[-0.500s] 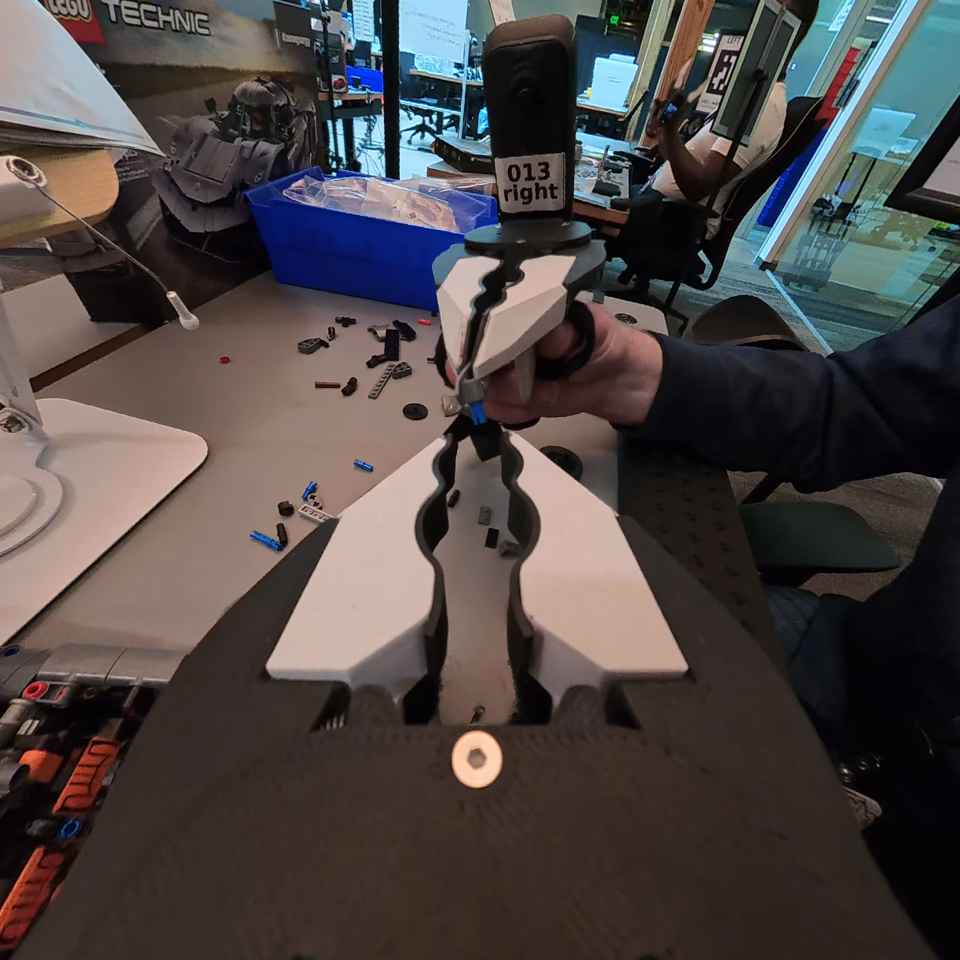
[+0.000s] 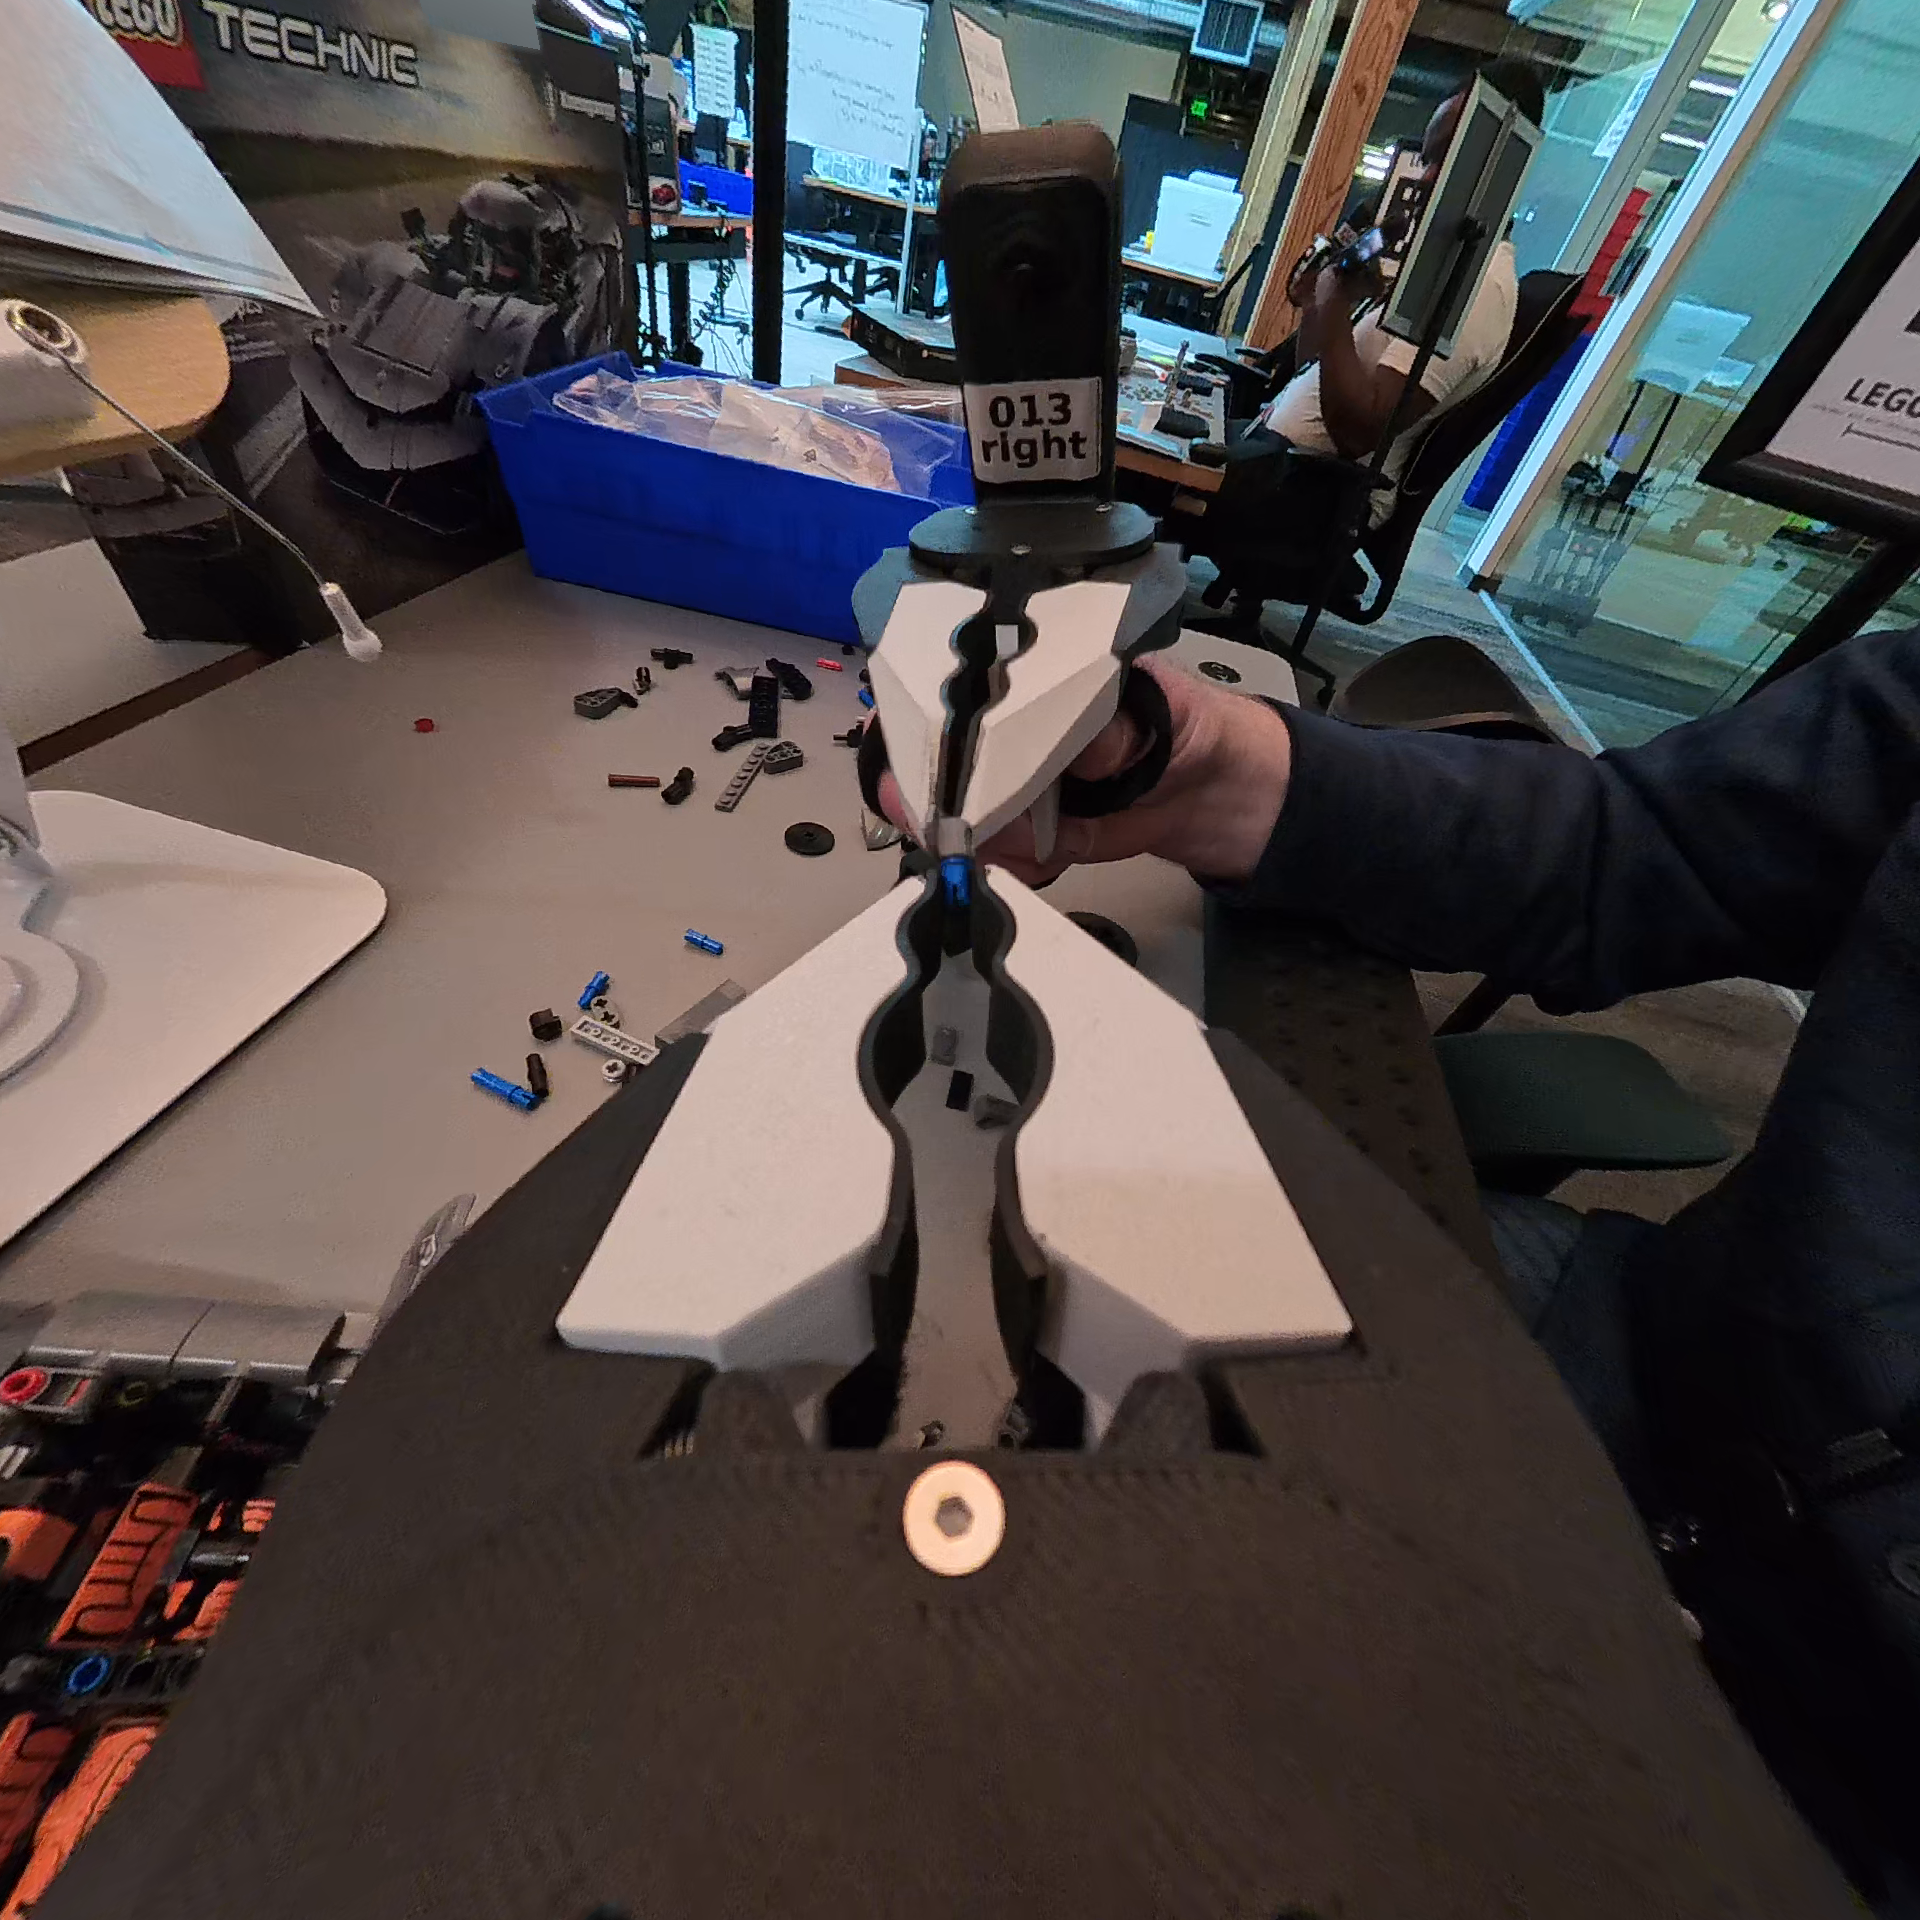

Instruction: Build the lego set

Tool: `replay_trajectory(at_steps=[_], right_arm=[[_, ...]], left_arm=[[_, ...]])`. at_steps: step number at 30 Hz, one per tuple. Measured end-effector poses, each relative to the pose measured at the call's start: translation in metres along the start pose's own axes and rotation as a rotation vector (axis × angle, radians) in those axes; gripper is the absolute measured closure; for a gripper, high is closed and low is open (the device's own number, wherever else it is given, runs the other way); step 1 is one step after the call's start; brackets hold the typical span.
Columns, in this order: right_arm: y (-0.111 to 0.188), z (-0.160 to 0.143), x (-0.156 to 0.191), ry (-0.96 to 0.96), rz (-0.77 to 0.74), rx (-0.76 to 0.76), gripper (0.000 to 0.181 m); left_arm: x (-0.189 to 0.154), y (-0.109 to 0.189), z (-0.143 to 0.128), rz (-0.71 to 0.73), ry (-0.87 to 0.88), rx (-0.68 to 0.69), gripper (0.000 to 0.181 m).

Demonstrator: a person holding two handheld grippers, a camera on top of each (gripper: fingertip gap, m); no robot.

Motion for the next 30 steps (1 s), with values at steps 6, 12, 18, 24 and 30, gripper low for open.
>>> replay_trajectory(at_steps=[6,12,18,24,30], right_arm=[[-0.0014,-0.0022,0.0014,0.023,-0.014,0.033,0.181],[-0.0015,-0.0034,0.0017,0.024,-0.018,0.052,0.181],[-0.0018,-0.0048,0.0023,0.02,-0.008,0.064,0.181],[-0.0023,-0.0075,0.0026,0.049,-0.028,0.097,0.181],[-0.0012,-0.007,0.0043,0.063,-0.019,0.105,0.173]], left_arm=[[-0.0022,0.0005,-0.0003,0.001,-0.017,0.017,0.179],[-0.0024,-0.0004,-0.0011,-0.008,-0.017,0.018,0.179],[-0.0032,-0.0005,-0.0023,-0.011,-0.022,0.037,0.179],[-0.0029,-0.0027,-0.0054,-0.01,-0.022,0.066,0.18],[-0.0049,-0.0066,-0.0077,-0.018,-0.03,0.094,0.179]])
Point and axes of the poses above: each gripper's, where its closed fingertips meet, y back along the fingers, z out of its top, x = y × z across the jaws, the point moved 6 cm from there along y, back along the fingers, and after that the axes turned 8 degrees about x, right-handed, at the moved point
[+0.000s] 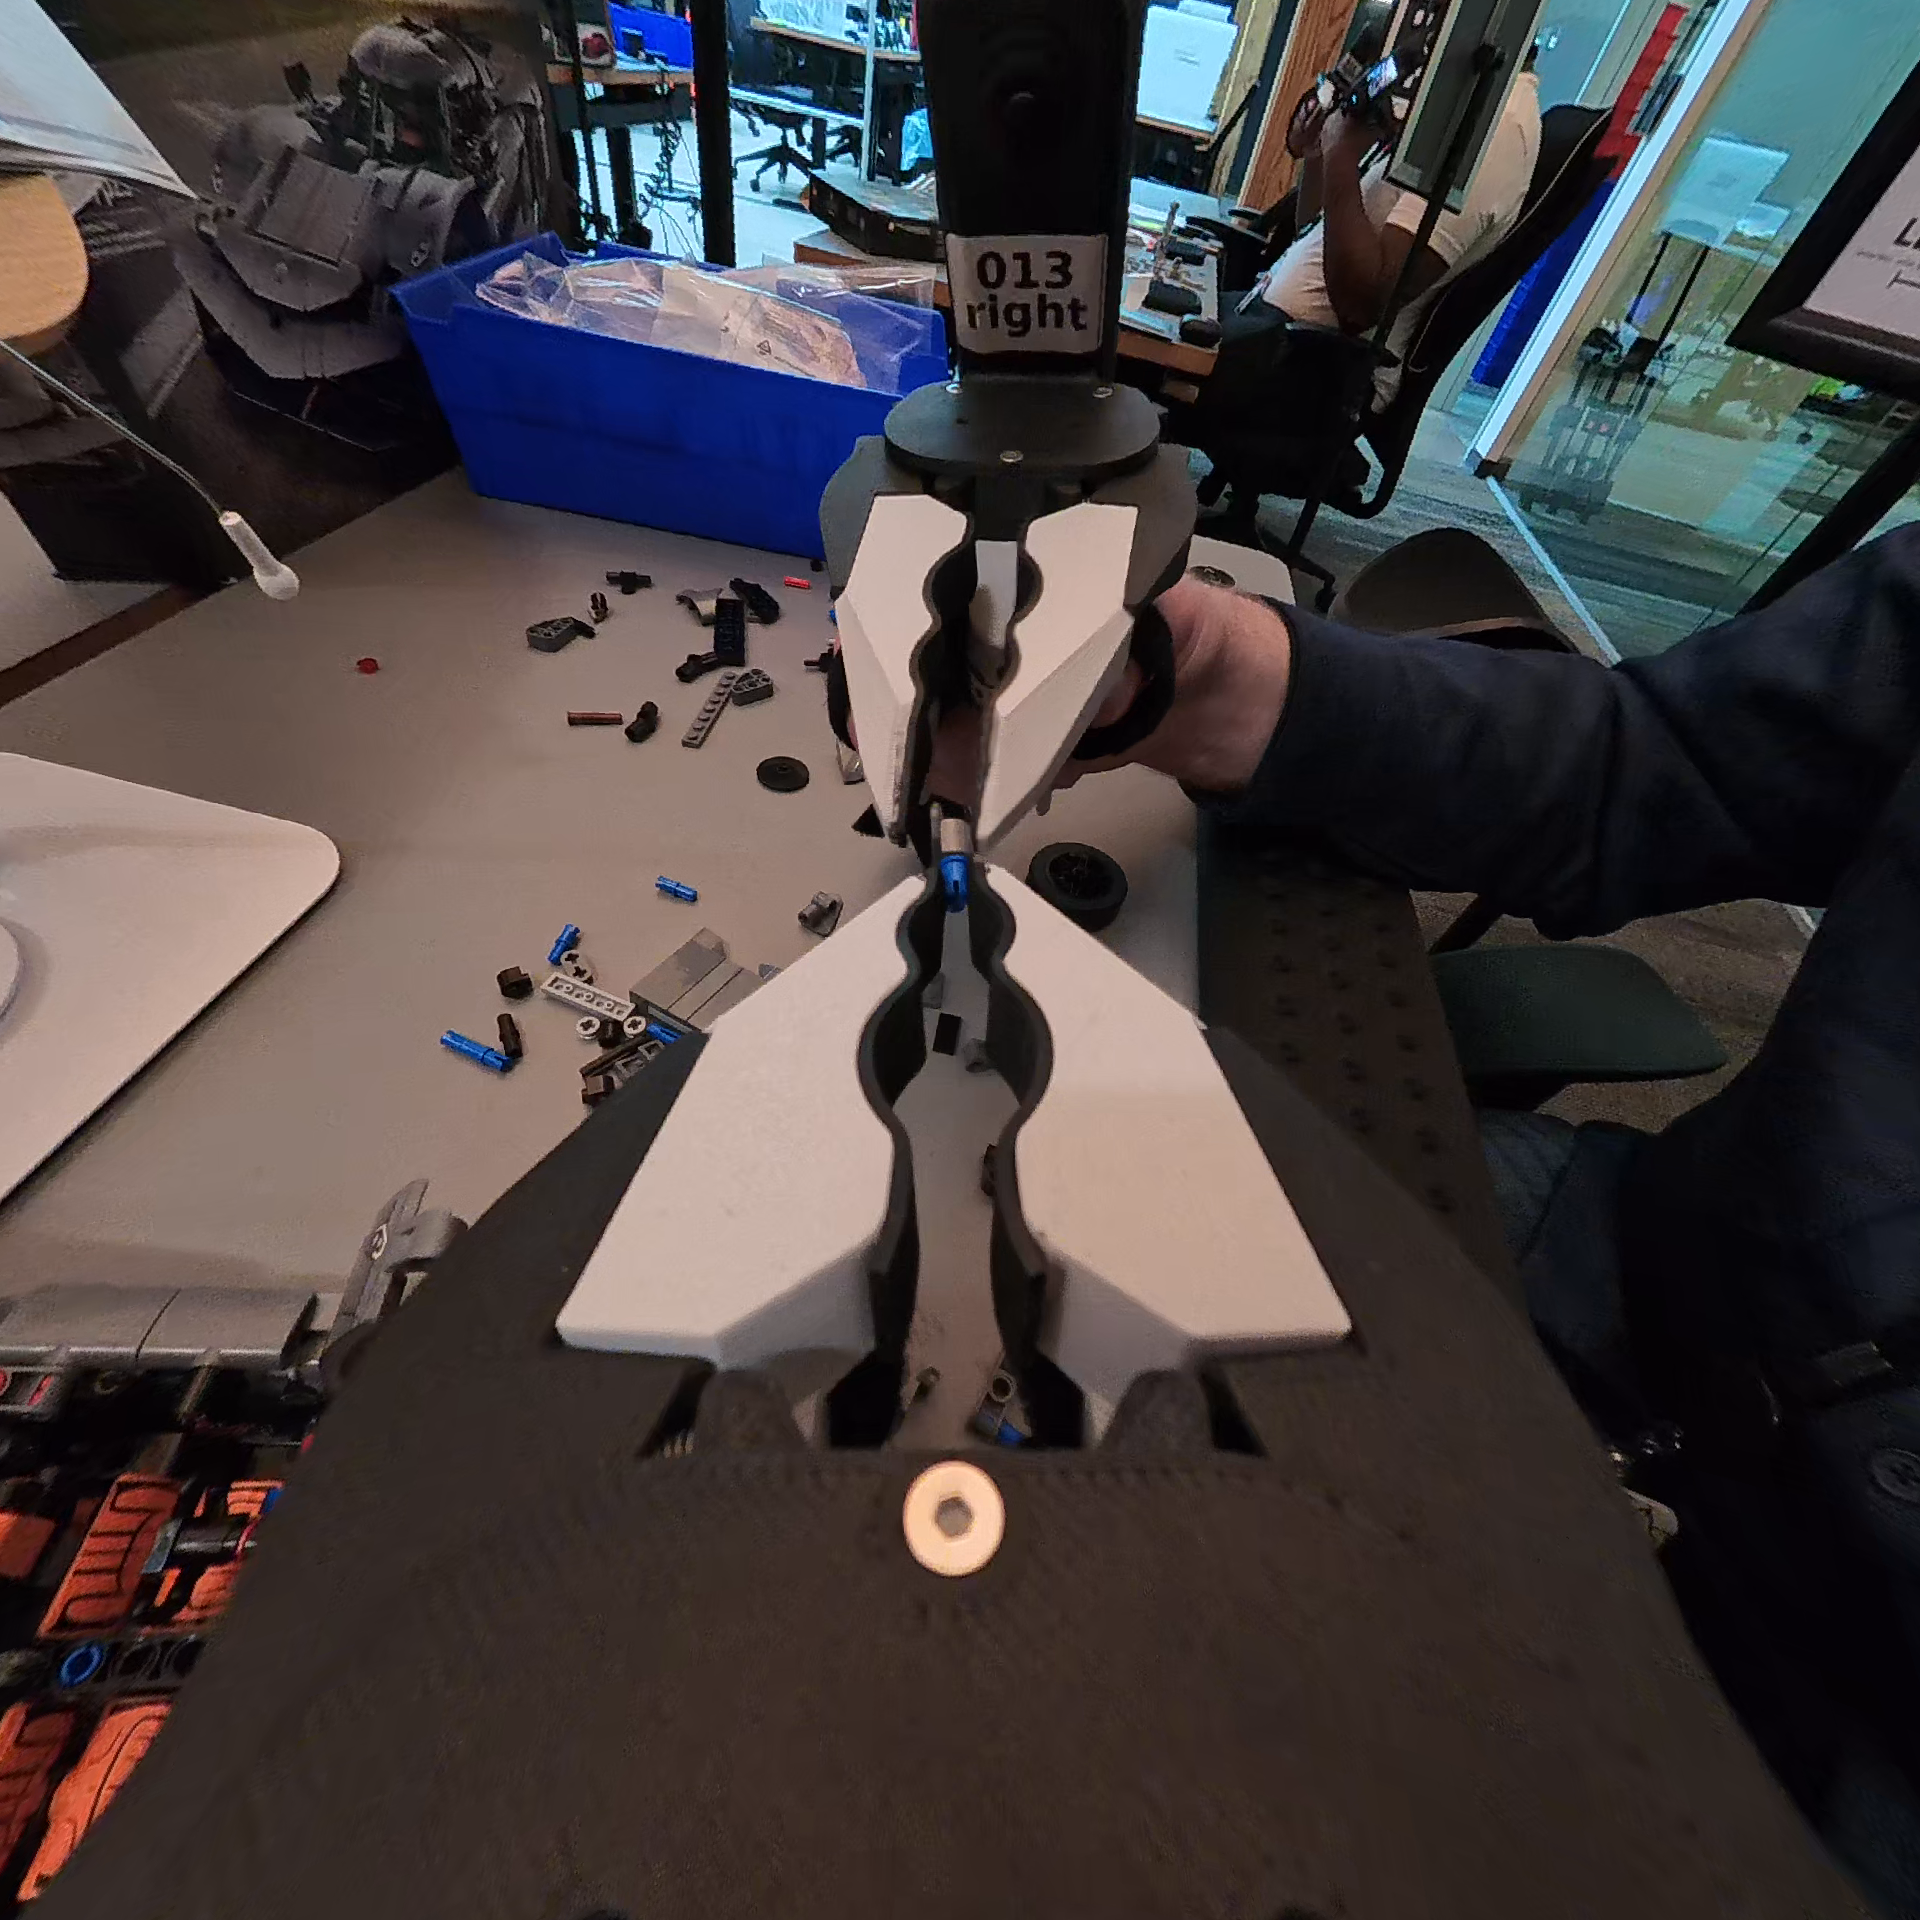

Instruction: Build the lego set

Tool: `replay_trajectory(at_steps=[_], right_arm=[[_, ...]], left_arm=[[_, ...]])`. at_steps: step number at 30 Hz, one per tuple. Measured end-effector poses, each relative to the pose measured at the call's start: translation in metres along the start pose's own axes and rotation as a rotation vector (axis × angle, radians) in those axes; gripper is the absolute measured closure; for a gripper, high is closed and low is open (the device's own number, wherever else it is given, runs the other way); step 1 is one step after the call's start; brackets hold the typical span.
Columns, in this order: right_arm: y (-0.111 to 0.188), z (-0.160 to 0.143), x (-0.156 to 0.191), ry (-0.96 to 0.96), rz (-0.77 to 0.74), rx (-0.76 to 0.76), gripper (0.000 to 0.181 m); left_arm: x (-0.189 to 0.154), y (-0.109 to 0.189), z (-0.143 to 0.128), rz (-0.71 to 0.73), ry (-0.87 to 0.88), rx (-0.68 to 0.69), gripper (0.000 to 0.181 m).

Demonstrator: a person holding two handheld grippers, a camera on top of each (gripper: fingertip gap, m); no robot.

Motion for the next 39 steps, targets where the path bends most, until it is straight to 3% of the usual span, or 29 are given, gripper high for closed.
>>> replay_trajectory(at_steps=[5,8,23,30,34,39], right_arm=[[-0.003,-0.001,0.003,0.001,0.03,0.014,0.166],[-0.005,-0.003,0.003,-0.002,0.027,0.035,0.176],[0.005,-0.005,0.0,-0.03,0.015,0.04,0.18],[0.029,-0.001,-0.01,-0.07,-0.038,-0.035,0.181],[0.032,-0.002,-0.013,-0.087,-0.039,-0.043,0.181],[0.029,-0.002,-0.013,-0.089,-0.029,-0.038,0.181]], left_arm=[[-0.001,-0.006,-0.004,0.007,-0.015,0.044,0.179],[-0.001,-0.008,-0.006,0.01,-0.024,0.065,0.18],[0.0,-0.014,-0.01,0.049,-0.039,0.117,0.173],[-0.012,-0.035,-0.031,0.044,-0.103,0.363,0.163],[-0.024,-0.055,-0.058,0.047,-0.207,0.617,0.16],[-0.031,-0.066,-0.073,0.067,-0.284,0.766,0.159]])
Point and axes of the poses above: each gripper's, where its closed fingertips meet, y back along the fingers, z out of its top, x = y × z across the jaws, the point moved 6 cm from there along y, back along the fingers, and after that the axes turned 8 degrees about x, right-handed, at the moved point
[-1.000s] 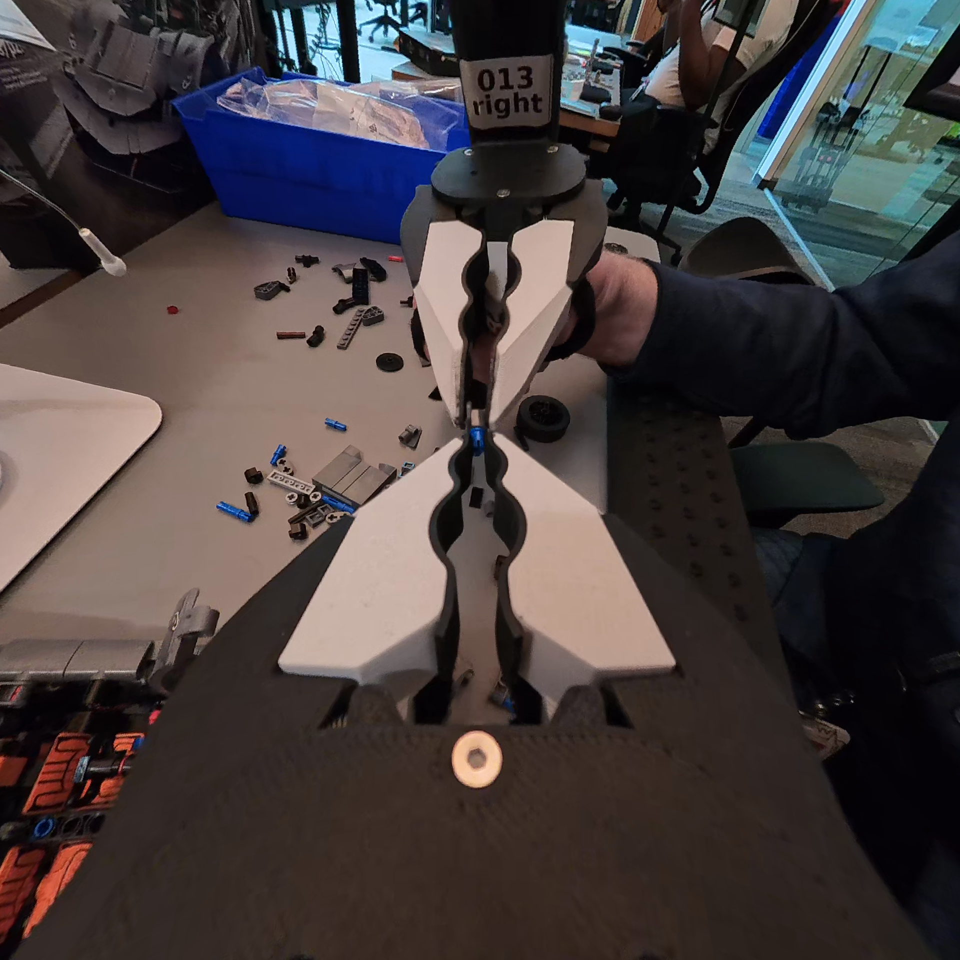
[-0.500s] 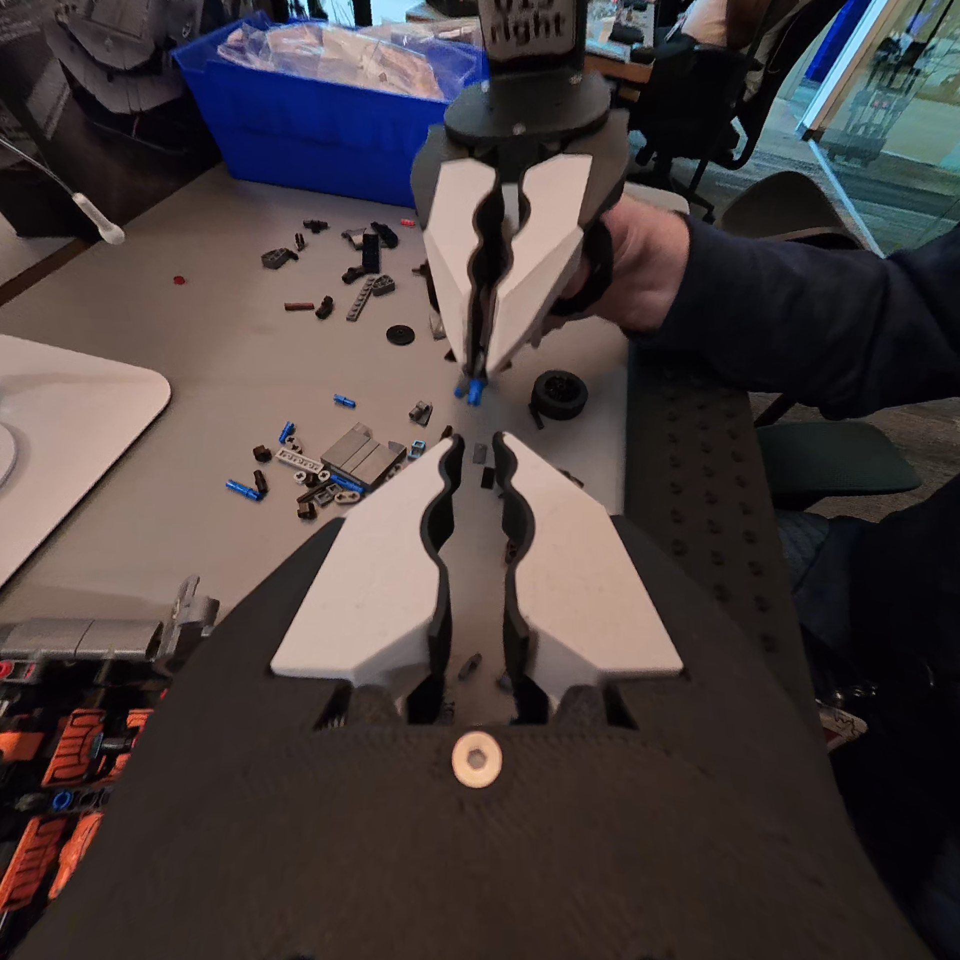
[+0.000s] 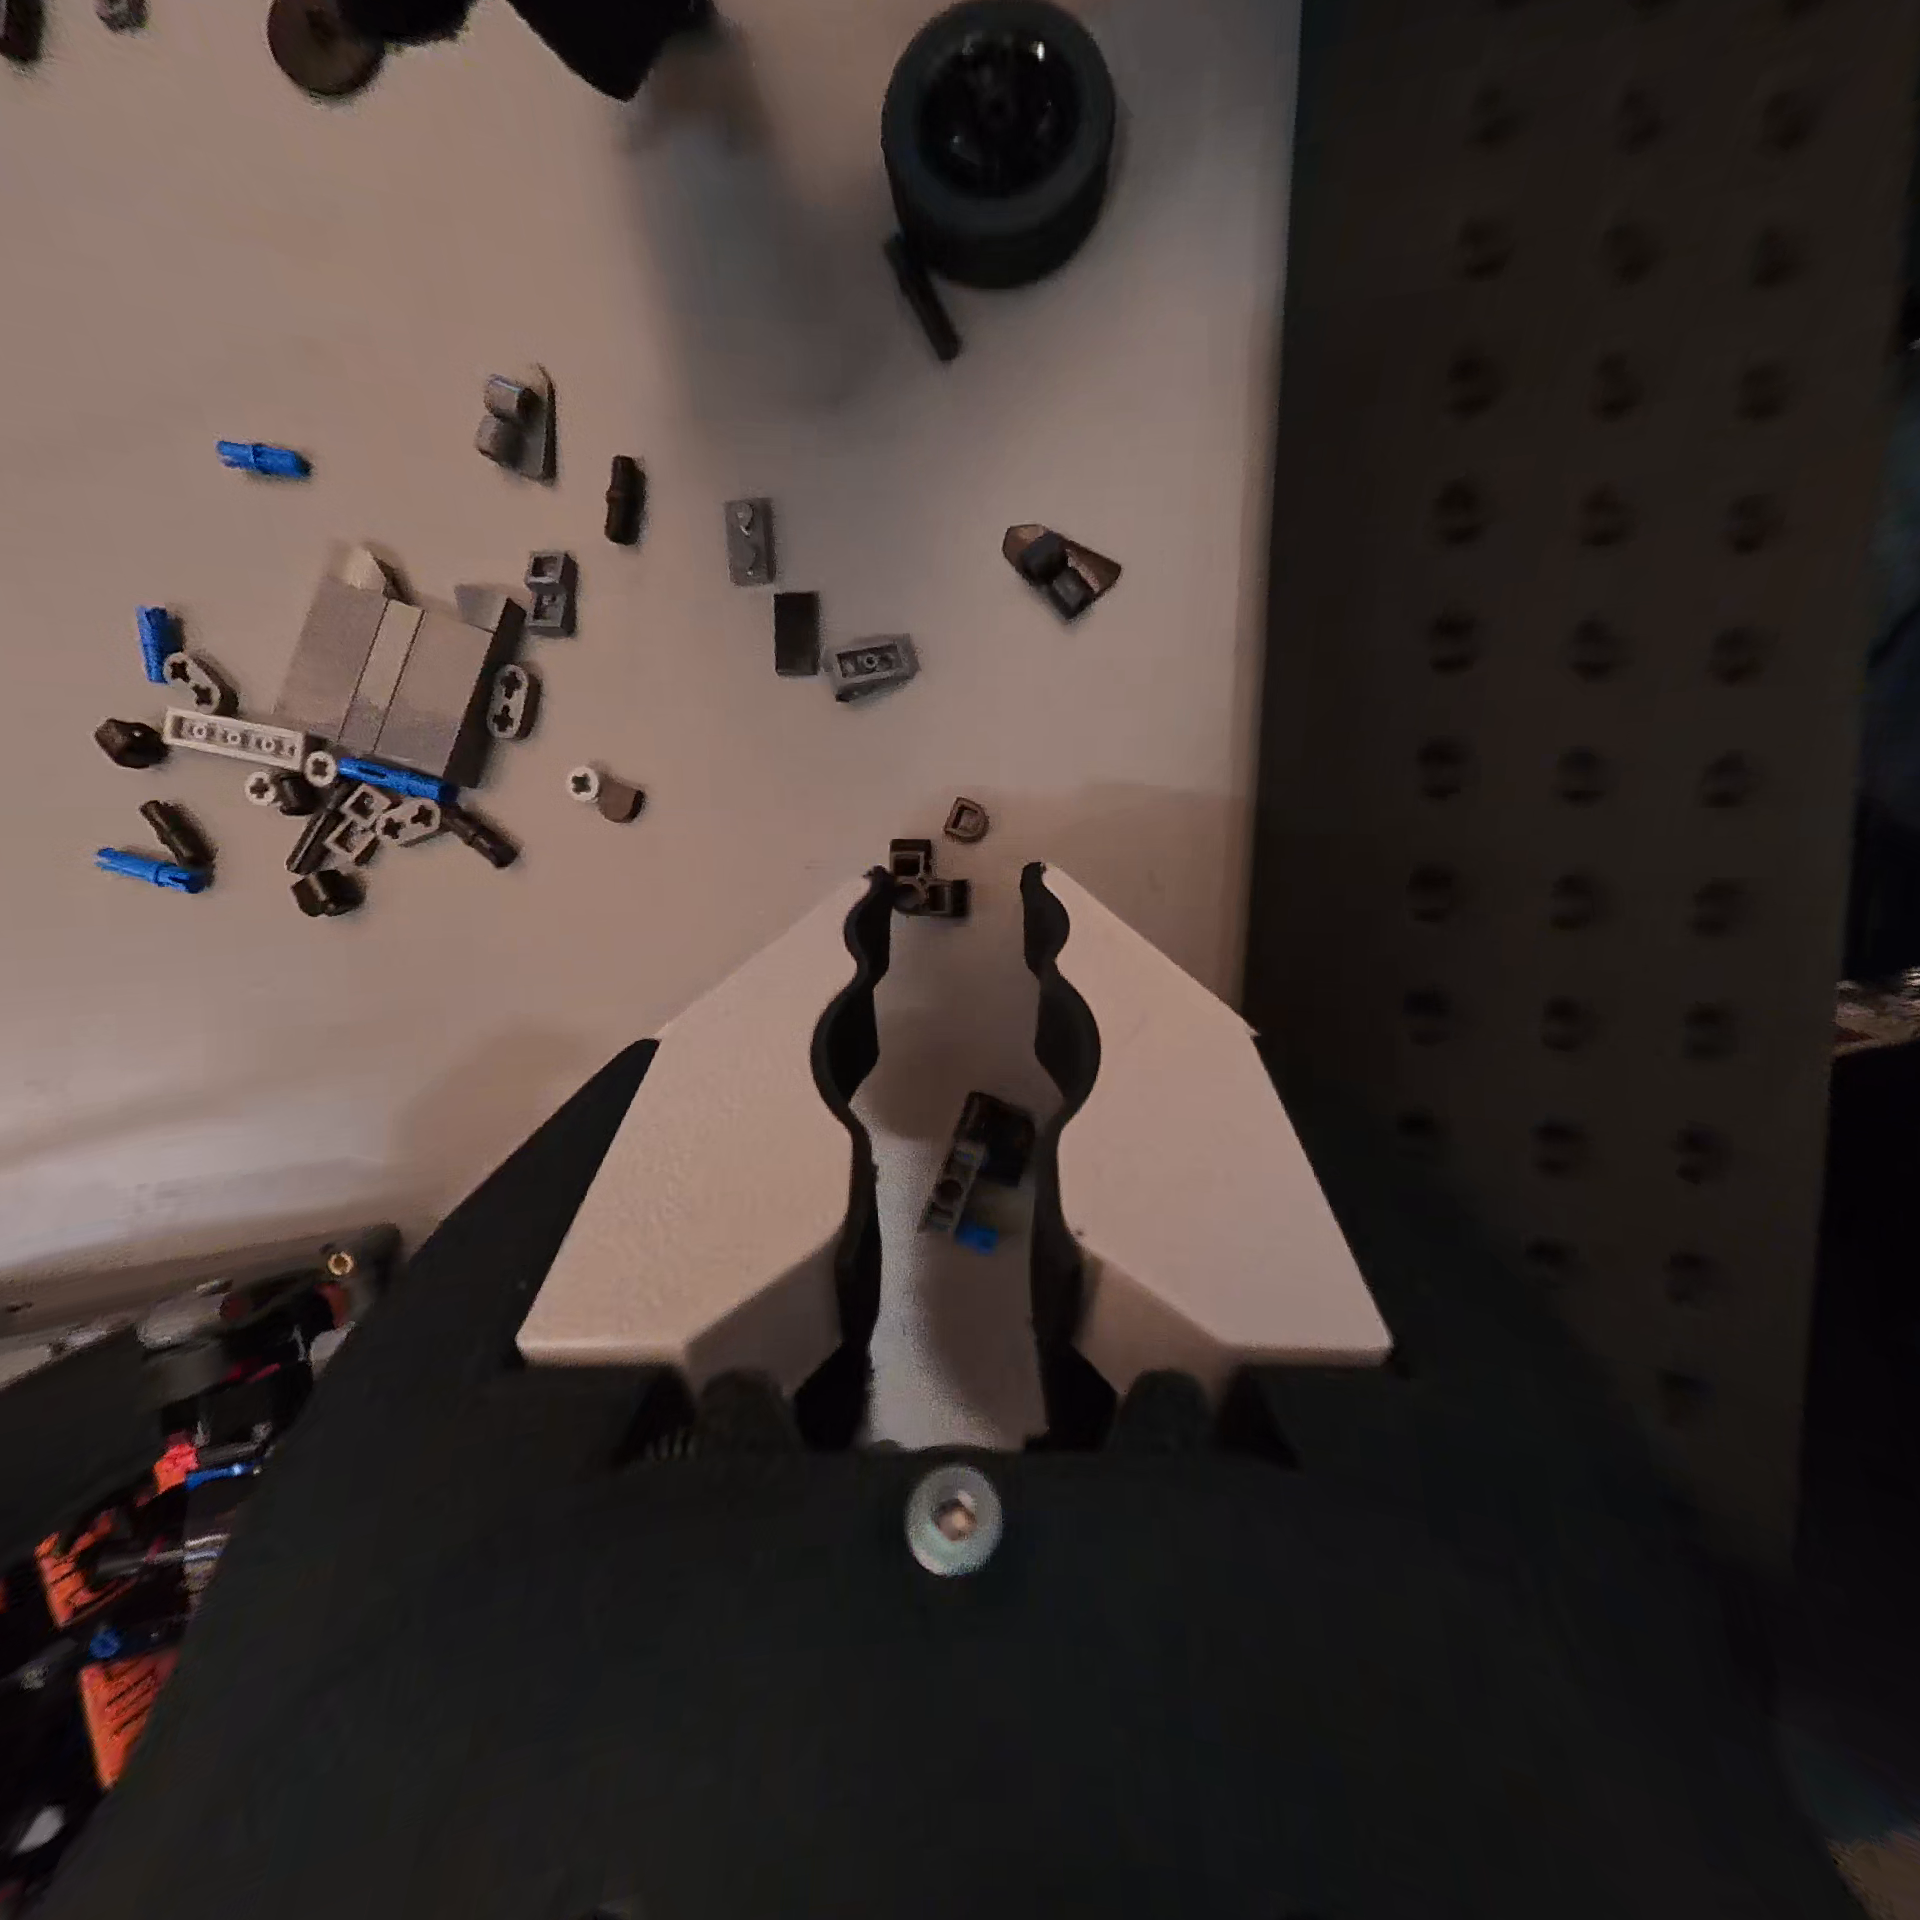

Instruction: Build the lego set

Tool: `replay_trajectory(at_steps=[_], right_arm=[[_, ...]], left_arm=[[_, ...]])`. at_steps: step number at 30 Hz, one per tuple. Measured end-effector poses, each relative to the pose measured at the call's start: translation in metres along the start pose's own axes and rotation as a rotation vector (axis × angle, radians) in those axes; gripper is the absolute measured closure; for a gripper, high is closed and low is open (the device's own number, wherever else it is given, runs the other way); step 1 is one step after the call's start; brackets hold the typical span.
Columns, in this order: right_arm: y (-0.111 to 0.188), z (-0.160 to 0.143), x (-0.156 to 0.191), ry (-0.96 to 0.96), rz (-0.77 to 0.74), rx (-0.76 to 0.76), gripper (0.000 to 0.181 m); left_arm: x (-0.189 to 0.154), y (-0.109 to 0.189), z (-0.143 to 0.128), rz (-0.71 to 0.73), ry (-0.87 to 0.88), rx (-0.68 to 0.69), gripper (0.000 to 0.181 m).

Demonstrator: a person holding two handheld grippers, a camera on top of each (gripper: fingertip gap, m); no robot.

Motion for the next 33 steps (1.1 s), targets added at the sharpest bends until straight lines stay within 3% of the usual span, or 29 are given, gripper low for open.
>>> replay_trajectory(at_steps=[8,15,33], right_arm=[[-0.002,0.0,0.001,0.002,0.007,0.002,0.181],[-0.001,0.0,0.0,-0.008,0.009,-0.003,0.181],[-0.007,0.007,0.002,-0.017,0.009,-0.075,0.181]], left_arm=[[0.001,-0.013,-0.004,0.024,-0.014,0.061,0.175],[0.006,-0.011,-0.004,0.034,0.005,0.039,0.176],[0.037,0.034,0.006,0.106,0.217,-0.325,0.176]])
Point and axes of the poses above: each gripper's, where its closed fingertips meet, y back along the fingers, z out of its top, x = y × z across the jaws, the point moved 6 cm from there along y, back along the fingers, and after that the axes turned 8 degrees about x, right-handed, at the moved point
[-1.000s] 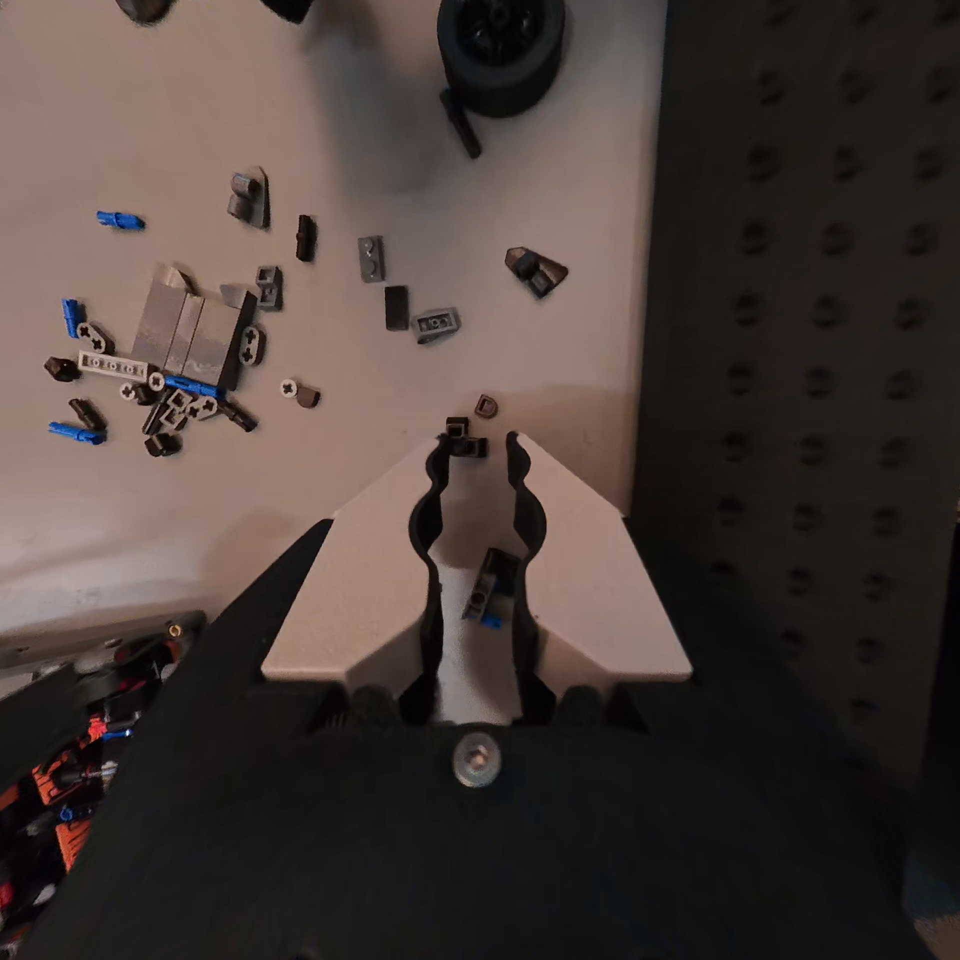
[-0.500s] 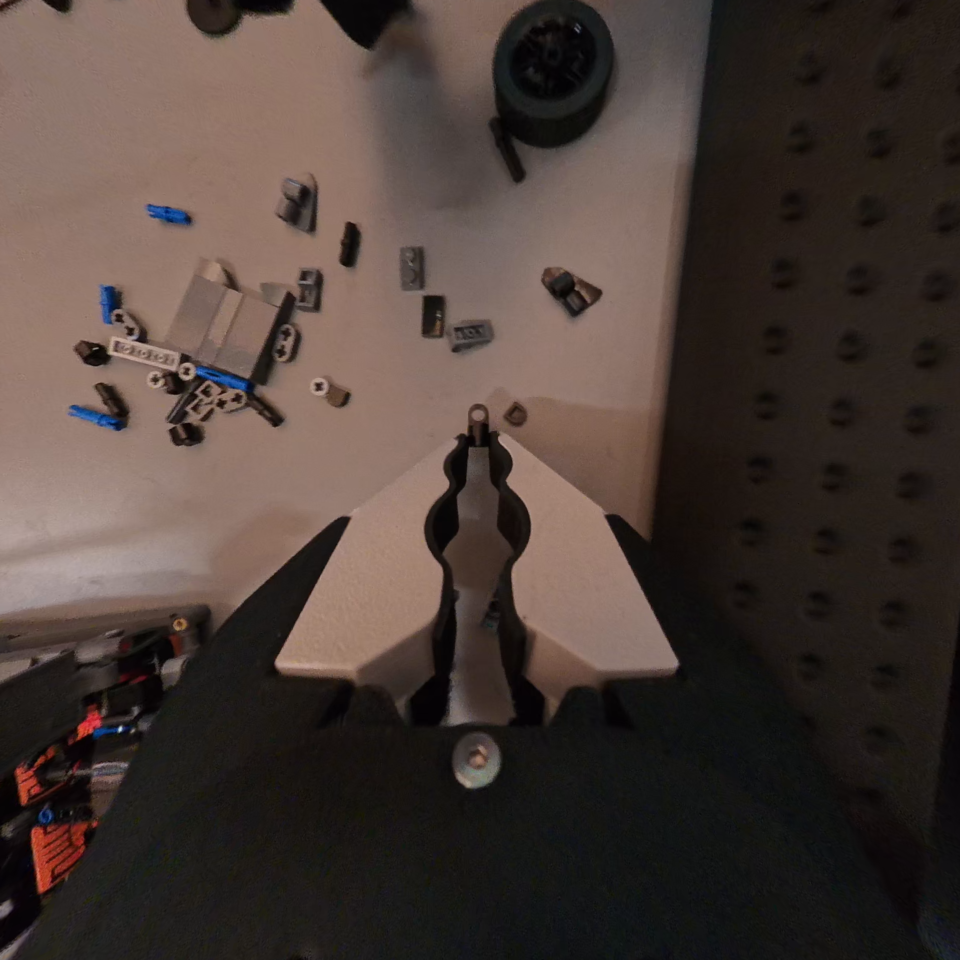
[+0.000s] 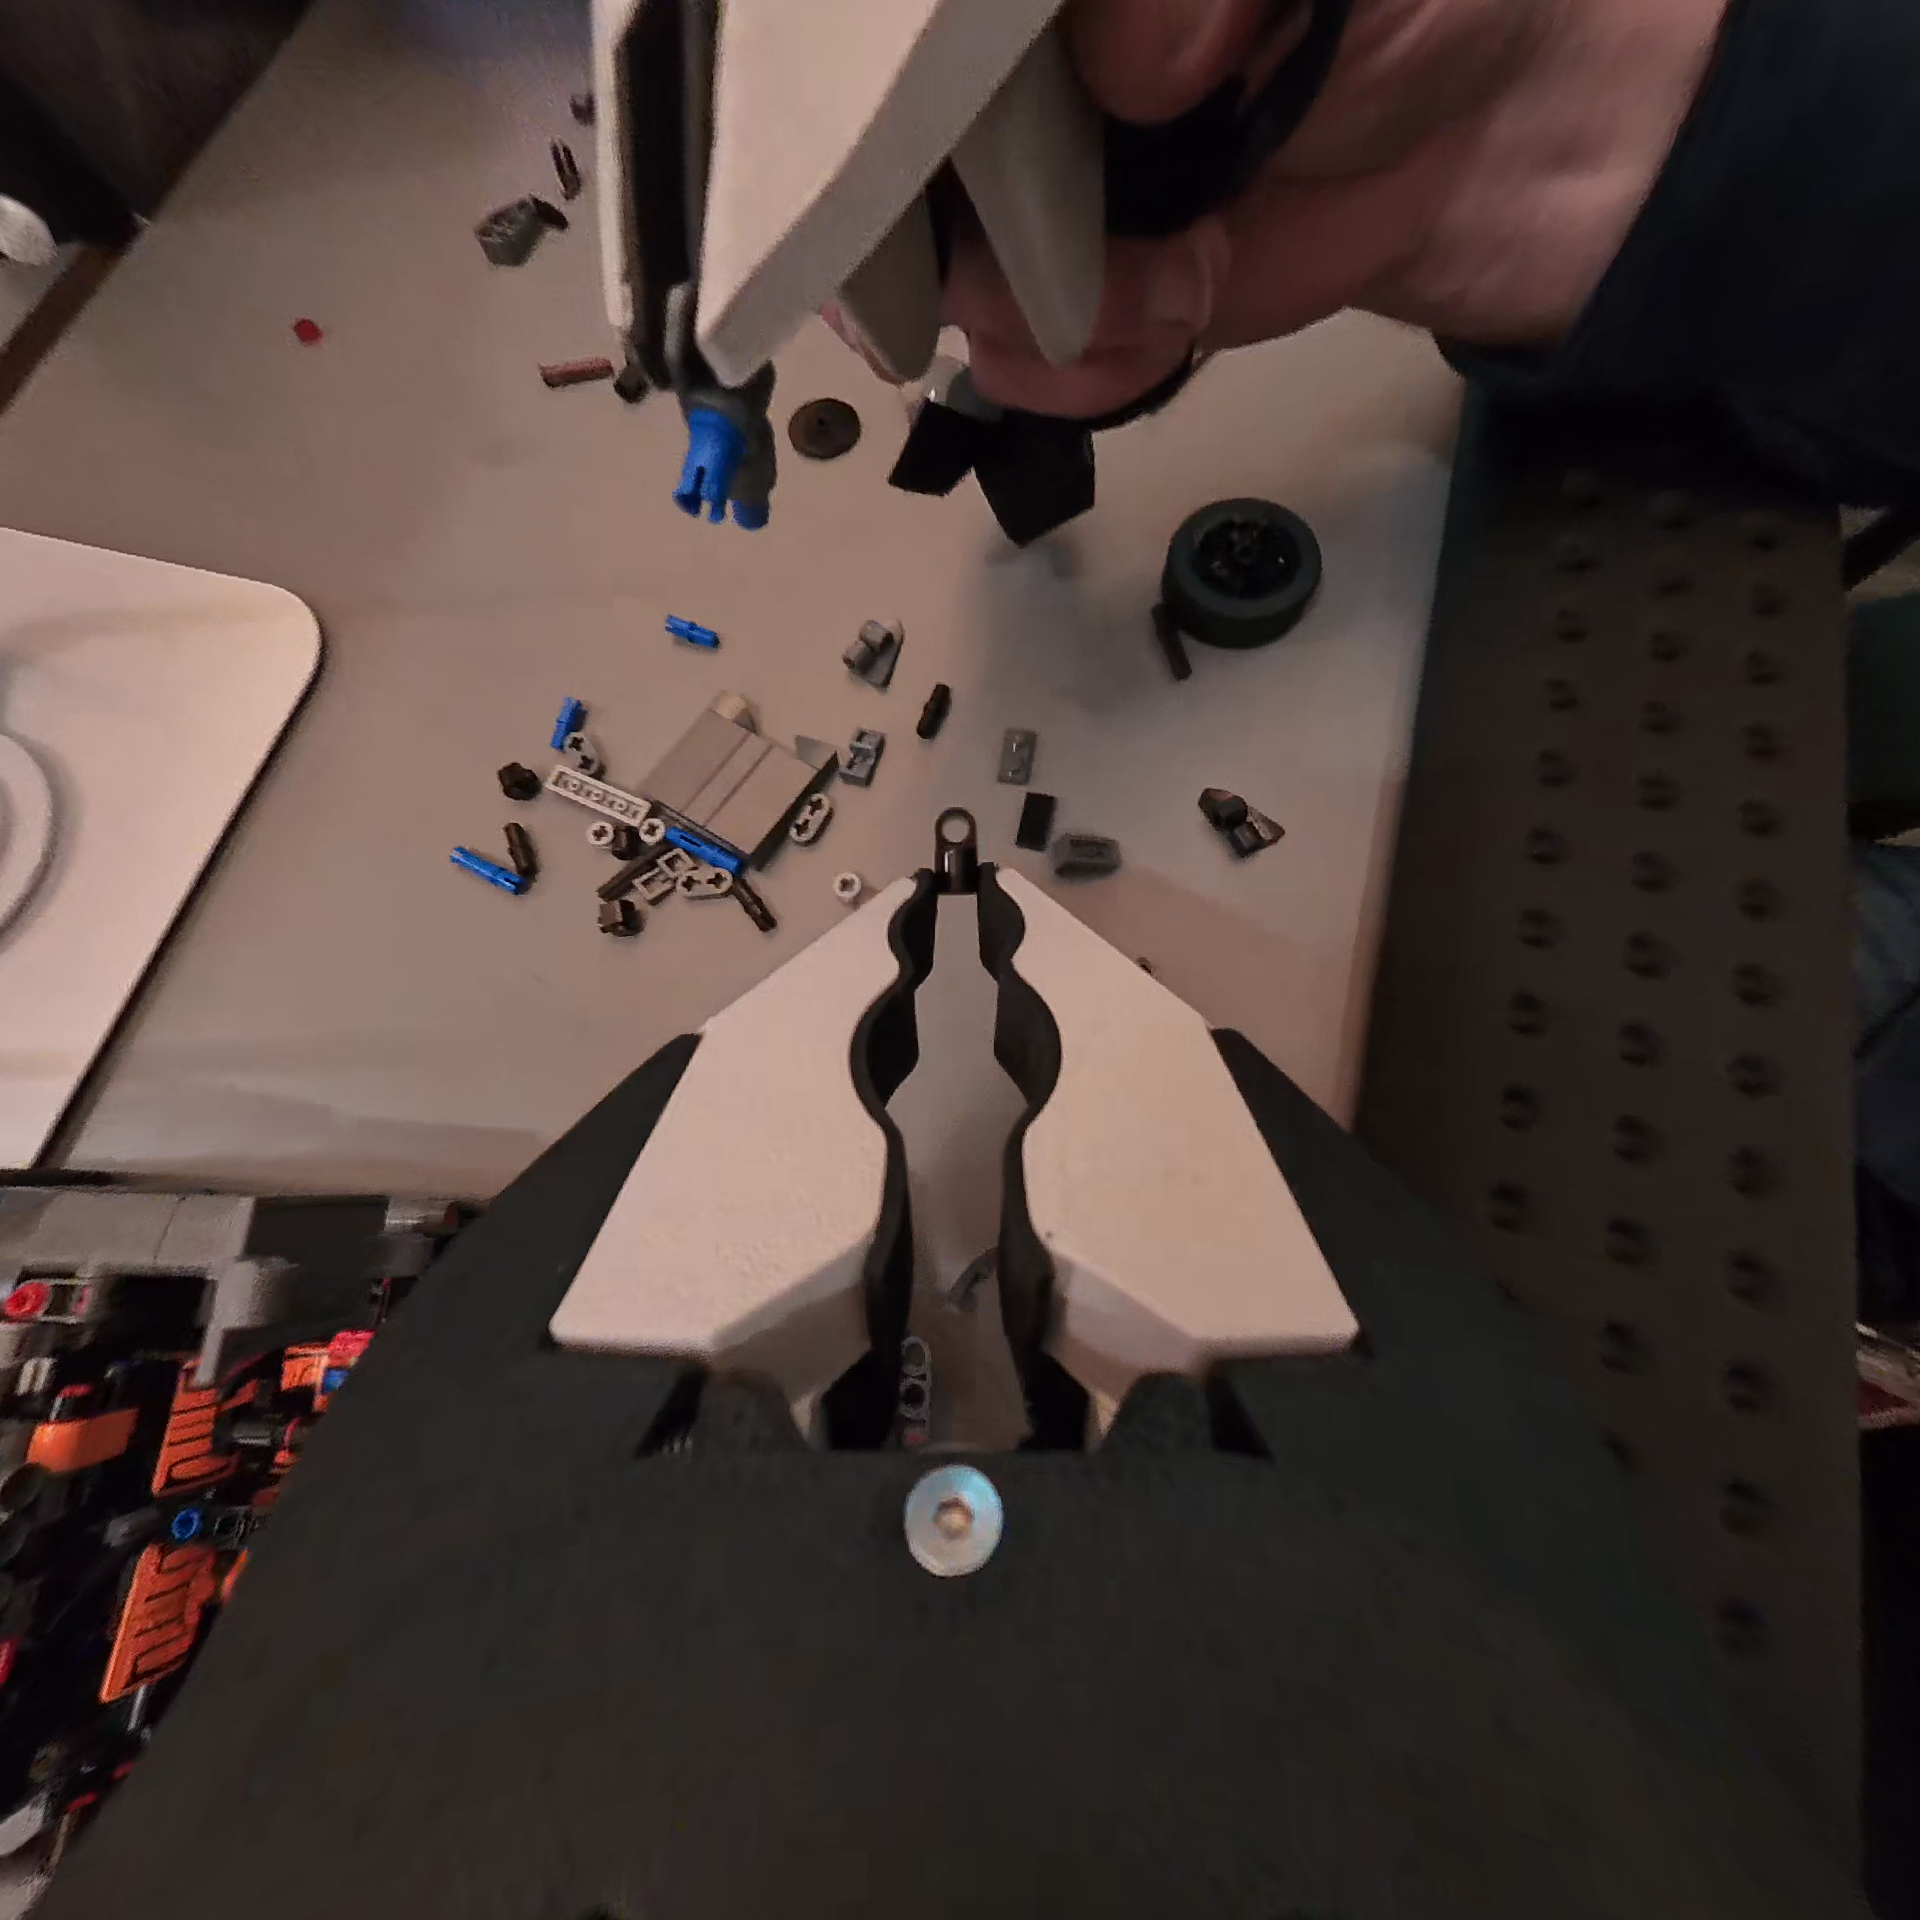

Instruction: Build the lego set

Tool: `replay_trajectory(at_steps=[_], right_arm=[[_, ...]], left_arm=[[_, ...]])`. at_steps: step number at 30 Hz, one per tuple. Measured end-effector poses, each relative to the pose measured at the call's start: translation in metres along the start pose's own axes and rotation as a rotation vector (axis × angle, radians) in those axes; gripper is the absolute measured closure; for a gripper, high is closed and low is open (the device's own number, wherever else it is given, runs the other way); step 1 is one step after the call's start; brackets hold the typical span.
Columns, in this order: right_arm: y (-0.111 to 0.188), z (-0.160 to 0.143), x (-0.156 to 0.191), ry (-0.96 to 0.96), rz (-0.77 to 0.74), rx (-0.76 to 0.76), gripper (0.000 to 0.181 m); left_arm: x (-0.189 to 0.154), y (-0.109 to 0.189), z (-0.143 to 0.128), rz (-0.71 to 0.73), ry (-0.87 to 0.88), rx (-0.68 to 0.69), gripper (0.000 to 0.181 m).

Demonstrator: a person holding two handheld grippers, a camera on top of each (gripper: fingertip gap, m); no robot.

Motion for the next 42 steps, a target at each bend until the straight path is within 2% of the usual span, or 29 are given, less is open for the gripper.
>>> replay_trajectory(at_steps=[7,12,17,23,29,42], right_arm=[[0.004,0.002,-0.004,-0.014,-0.018,-0.04,0.181],[0.002,0.001,-0.006,-0.018,-0.025,-0.033,0.181],[0.002,0.001,-0.006,-0.019,-0.022,-0.035,0.181],[-0.004,0.007,0.004,-0.027,0.02,-0.078,0.181],[-0.009,0.008,0.007,-0.075,0.063,-0.114,0.181],[-0.013,0.005,0.002,-0.139,0.04,-0.124,0.181]], left_arm=[[0.004,0.012,0.008,0.039,0.008,-0.088,0.176],[-0.001,0.009,0.007,-0.029,0.028,-0.08,0.176],[-0.002,0.003,0.006,-0.033,0.033,-0.078,0.176],[0.007,0.018,0.013,-0.042,0.108,-0.217,0.176],[0.012,0.026,0.016,-0.043,0.135,-0.284,0.176],[0.016,0.037,0.02,0.036,0.123,-0.324,0.176]])
Point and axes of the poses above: each gripper's, where its closed fingertips meet, y back along the fingers, z out of its top, x = y × z across the jaws, the point moved 6 cm from there along y, back along the fingers, and after that the axes turned 8 degrees about x, right-handed, at the moved point
